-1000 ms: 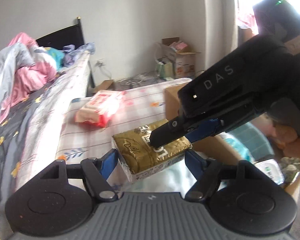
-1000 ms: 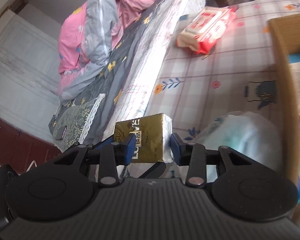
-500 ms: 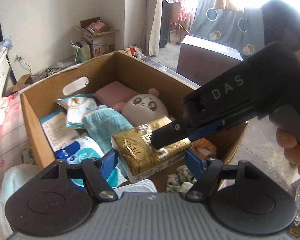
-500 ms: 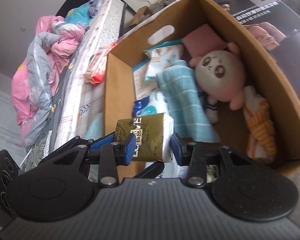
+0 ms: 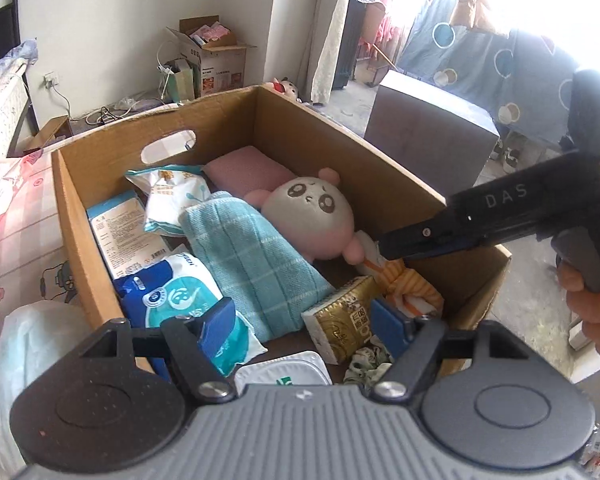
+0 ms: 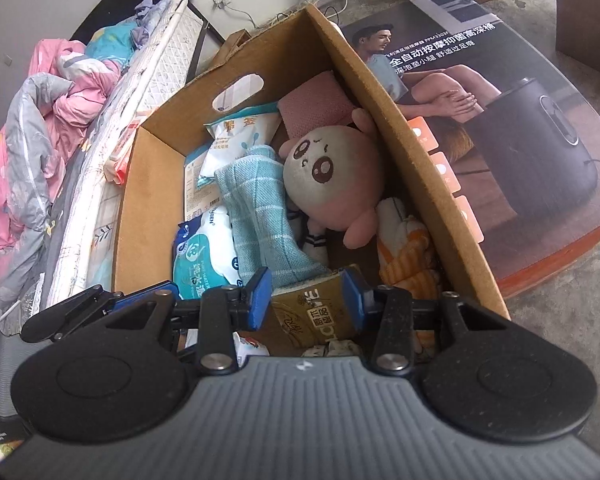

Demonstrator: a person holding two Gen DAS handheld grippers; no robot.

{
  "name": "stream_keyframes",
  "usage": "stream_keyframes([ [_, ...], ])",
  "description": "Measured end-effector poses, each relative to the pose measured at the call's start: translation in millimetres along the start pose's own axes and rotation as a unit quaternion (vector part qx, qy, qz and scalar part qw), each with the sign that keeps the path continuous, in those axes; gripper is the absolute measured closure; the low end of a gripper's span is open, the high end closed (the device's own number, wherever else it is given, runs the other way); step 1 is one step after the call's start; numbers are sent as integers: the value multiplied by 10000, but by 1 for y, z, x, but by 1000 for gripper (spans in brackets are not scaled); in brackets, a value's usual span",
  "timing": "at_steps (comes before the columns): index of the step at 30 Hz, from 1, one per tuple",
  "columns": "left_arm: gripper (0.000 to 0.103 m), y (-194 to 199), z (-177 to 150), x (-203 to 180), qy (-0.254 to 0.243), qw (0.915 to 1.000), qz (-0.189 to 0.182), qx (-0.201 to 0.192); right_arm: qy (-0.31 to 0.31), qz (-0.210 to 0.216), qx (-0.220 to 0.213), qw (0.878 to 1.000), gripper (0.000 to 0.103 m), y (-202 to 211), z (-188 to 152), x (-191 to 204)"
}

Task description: Organize soft objects

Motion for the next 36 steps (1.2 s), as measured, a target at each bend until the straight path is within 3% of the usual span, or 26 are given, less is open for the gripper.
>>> stream_keyframes([
  [5, 17, 53, 3, 24, 130, 9984, 324, -441, -43, 316, -654, 9973, 59, 35, -7, 18],
  [10, 4, 109, -6, 48, 62, 9918, 979, -824, 206, 583, -1523, 9864, 26, 80, -34, 51],
  [11, 0, 121, -9, 53, 80, 9894, 1148, -889, 281, 612, -1662, 9838, 23, 87, -42, 59],
  [16, 0, 167, -32, 77, 444, 9773, 1844, -942, 536, 441, -2097, 9753, 9, 106, -87, 95],
  [19, 0, 185, -51, 90, 931, 9710, 2046, -814, 698, 459, -2074, 9747, 1, 105, -113, 117],
  [22, 0, 199, -74, 98, 1205, 9659, 2163, -761, 1040, 339, -1943, 9748, 1, 101, -139, 141],
  [25, 0, 210, -97, 101, 1419, 9516, 2620, -750, 1514, 68, -1714, 9735, 1, 94, -163, 163],
  [27, 0, 213, -108, 99, 1517, 9465, 2766, -683, 1647, -141, -1602, 9731, 1, 90, -178, 172],
  [31, 0, 209, -125, 88, 1458, 9475, 2807, -471, 1652, -373, -1423, 9752, 1, 85, -205, 179],
  [36, 0, 200, -137, 63, 1229, 9562, 2642, -272, 1692, -586, -1300, 9752, 1, 83, -228, 185],
])
Point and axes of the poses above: each gripper's, at about its wrist camera, not at the fingertips, and y roughly against the way its jaws point, x to its left, z to its top, the point moved 2 cm from there along -y, roughly the way its jaws point, and after that the axes turned 10 degrees about -x, right-handed, at the moved point
